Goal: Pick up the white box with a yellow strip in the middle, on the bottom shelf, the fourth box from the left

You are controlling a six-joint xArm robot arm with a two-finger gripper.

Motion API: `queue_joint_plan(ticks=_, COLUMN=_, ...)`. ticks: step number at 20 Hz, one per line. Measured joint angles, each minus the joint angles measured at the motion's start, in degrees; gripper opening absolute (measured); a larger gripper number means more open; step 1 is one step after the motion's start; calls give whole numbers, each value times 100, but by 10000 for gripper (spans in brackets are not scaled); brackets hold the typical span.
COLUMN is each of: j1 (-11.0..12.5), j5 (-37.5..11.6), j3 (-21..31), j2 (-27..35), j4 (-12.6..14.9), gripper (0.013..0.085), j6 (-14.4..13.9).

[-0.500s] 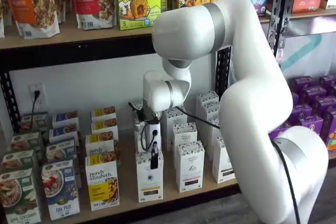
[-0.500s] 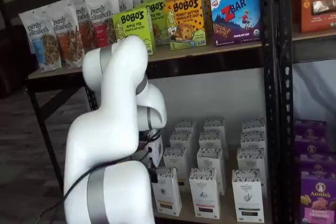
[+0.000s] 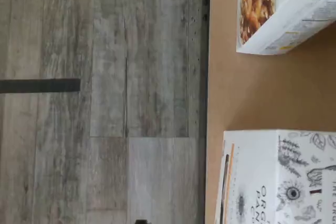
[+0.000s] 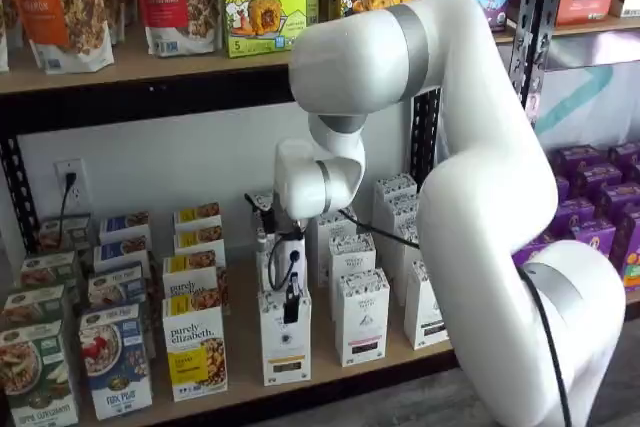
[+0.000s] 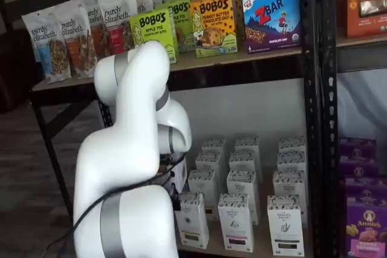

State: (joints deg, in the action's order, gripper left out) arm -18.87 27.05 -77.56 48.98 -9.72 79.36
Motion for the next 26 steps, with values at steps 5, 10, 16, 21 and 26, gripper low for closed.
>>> queue_joint_plan(ticks=5, j1=54, j5=-21, j3=-126, j2=98, j4=78, gripper=850, j6=-21)
queue_joint_plan(ticks=10, j1=190, j5=72, j3=-376, j2=251, j4=125, gripper=850, j6=66)
queue_joint_plan(ticks=16, j1=302, j5=308, j3=-754, j2=472, j4=211, gripper=850, j6=92)
queue_joint_plan(ticks=21, j1=317, j5=359, j3=-1029, j2=690, j4=327, gripper=850, j6=3)
queue_joint_plan(ticks=26, j1=309, j5=433, j3=-1401, j2=980, j4=440, gripper=850, j6=-105)
